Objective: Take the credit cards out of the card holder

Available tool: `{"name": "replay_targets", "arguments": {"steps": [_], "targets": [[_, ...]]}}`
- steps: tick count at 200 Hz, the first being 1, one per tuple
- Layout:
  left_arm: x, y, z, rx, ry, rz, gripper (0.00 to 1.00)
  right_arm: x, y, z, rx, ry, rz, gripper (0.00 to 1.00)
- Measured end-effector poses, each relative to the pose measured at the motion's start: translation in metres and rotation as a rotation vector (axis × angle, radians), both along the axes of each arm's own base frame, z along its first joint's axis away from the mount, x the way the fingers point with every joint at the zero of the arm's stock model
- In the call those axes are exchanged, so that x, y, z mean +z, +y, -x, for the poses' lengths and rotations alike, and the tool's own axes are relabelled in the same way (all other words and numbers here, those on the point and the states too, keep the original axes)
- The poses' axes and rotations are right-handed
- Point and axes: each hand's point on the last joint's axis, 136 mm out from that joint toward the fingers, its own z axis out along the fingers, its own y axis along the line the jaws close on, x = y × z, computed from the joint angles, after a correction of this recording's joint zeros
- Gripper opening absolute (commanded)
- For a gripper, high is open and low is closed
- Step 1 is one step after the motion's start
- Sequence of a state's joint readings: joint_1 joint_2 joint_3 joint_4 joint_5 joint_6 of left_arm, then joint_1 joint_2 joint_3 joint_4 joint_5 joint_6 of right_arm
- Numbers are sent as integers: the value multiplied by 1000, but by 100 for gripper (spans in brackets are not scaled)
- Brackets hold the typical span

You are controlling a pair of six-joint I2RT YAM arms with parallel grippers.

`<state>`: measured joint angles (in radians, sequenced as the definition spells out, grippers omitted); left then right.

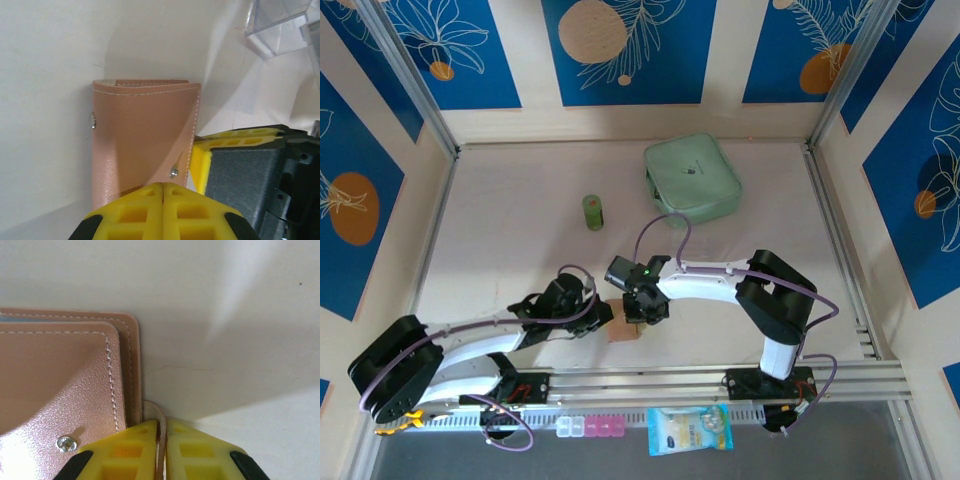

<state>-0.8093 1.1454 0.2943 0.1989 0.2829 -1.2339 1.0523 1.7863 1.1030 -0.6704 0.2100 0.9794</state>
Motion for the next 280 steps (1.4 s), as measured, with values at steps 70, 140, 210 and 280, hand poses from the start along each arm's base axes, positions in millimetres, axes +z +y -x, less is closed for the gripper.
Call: {"name": "replay_targets", "arguments": {"steps": [70, 140, 210, 280], "targets": [[17, 8, -2, 30, -48, 9, 1, 18, -16, 2, 2, -23, 37, 9], [15, 14, 3, 28, -43, -15, 2, 55, -20, -3, 1, -74, 19, 9], [26, 14, 3, 27, -59, 1, 2, 89, -9, -10, 33, -123, -43, 9], [31, 14, 2, 10, -73, -13, 2, 105, 13, -1, 175, -164, -89, 9]]}}
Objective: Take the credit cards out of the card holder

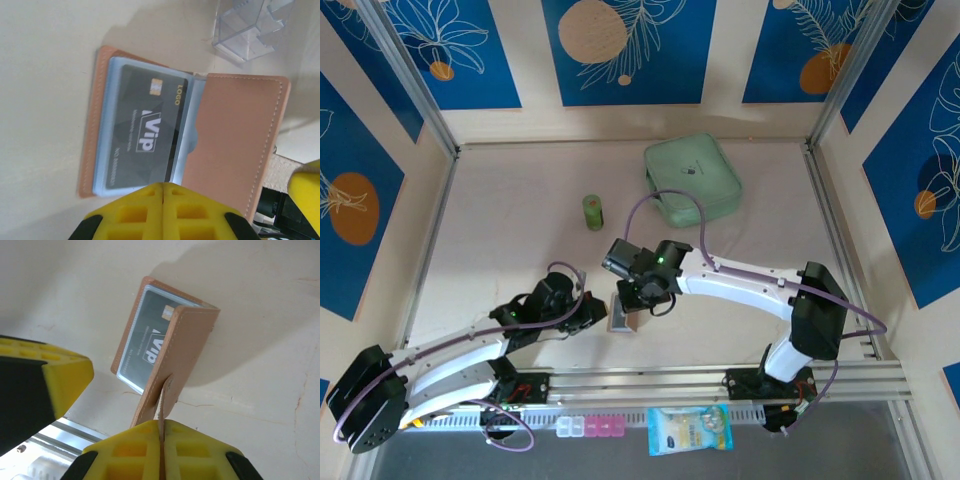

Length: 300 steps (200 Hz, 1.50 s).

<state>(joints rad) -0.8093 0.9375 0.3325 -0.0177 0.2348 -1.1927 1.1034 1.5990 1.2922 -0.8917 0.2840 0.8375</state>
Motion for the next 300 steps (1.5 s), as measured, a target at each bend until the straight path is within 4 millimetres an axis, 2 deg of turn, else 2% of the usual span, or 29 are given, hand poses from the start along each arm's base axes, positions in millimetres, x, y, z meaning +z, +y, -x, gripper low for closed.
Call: {"name": "replay_targets", "arguments": {"steps": [26, 50, 73, 105, 145, 228, 300], "targets": [[-2, -1, -1, -14, 3, -25, 2, 1, -3, -2, -11, -4, -13, 9], [-5, -3, -3, -17, 15, -41, 2, -9, -27, -6, -55, 10, 13, 9], [-18, -2, -1, -25, 42, -80, 1, -23, -49, -8, -98, 32, 57, 8], [-32, -1, 2, -38, 80, -113, 1, -36, -72, -7, -138, 51, 98, 7], [-35, -6, 1, -48, 84, -104, 0, -54, -96, -4, -170, 73, 170, 7], [-42, -8, -1, -49, 95, -115, 0, -95, -102, -1, -158, 127, 311, 14], [-50, 0, 6, -53, 112, -139, 0, -108, -91, -8, -130, 102, 367, 22]]}}
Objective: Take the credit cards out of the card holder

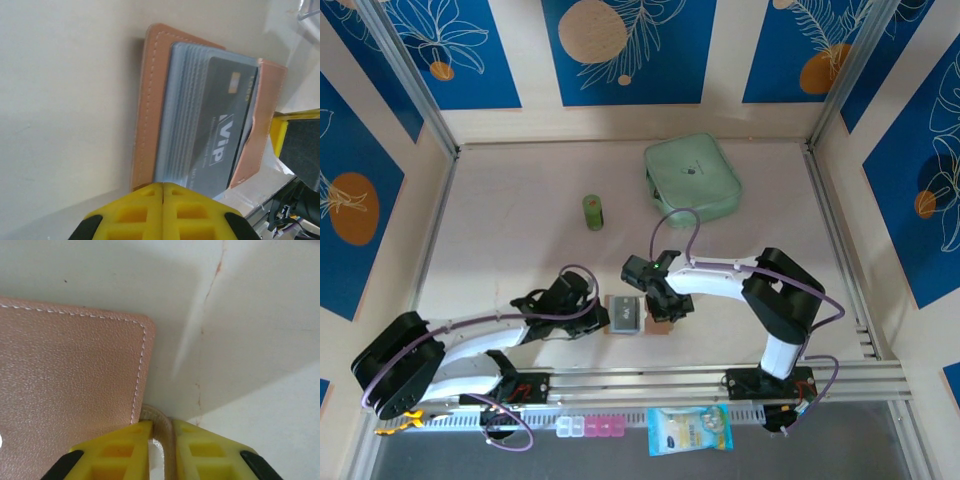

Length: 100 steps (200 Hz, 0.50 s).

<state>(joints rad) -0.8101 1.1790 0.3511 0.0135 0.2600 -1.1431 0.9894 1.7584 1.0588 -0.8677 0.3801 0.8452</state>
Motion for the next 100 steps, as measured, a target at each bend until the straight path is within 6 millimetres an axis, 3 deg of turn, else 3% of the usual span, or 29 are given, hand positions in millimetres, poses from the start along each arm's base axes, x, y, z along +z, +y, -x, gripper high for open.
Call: {"name": "replay_targets", "arguments": {"steps": [49, 100], "targets": [[-13, 10, 7, 5, 23, -34, 0, 0, 0, 0, 22, -18, 32, 30], [-12, 10, 7, 6, 18, -30, 0, 3, -4, 1, 41, -35, 67, 41]]}}
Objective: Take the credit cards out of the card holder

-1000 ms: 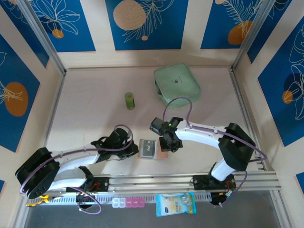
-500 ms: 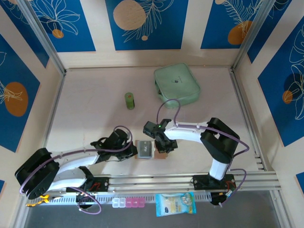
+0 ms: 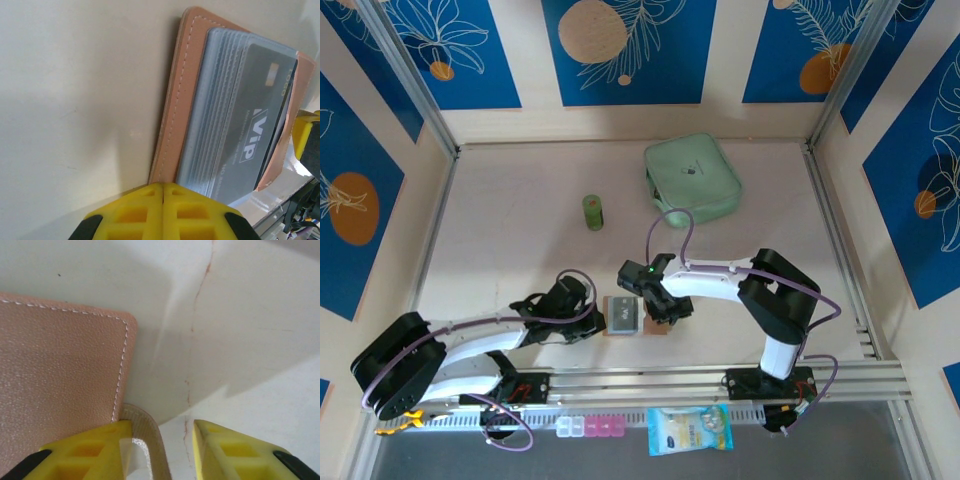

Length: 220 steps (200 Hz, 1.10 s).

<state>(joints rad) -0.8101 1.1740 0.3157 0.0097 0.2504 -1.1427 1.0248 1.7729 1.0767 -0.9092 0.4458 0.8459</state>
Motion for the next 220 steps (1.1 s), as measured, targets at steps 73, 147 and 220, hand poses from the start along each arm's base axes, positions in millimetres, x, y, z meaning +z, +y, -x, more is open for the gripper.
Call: {"name": "replay_targets", "arguments": {"steps": [73, 147, 220], "targets": [[5, 9, 2, 6, -18, -23, 0, 22, 7, 1, -2, -31, -45, 49], [3, 10, 3, 4, -15, -29, 0, 62, 31, -3, 25, -87, -127, 48], [2, 10, 4, 4, -15, -29, 0, 73, 87, 6, 118, -91, -235, 40]]}}
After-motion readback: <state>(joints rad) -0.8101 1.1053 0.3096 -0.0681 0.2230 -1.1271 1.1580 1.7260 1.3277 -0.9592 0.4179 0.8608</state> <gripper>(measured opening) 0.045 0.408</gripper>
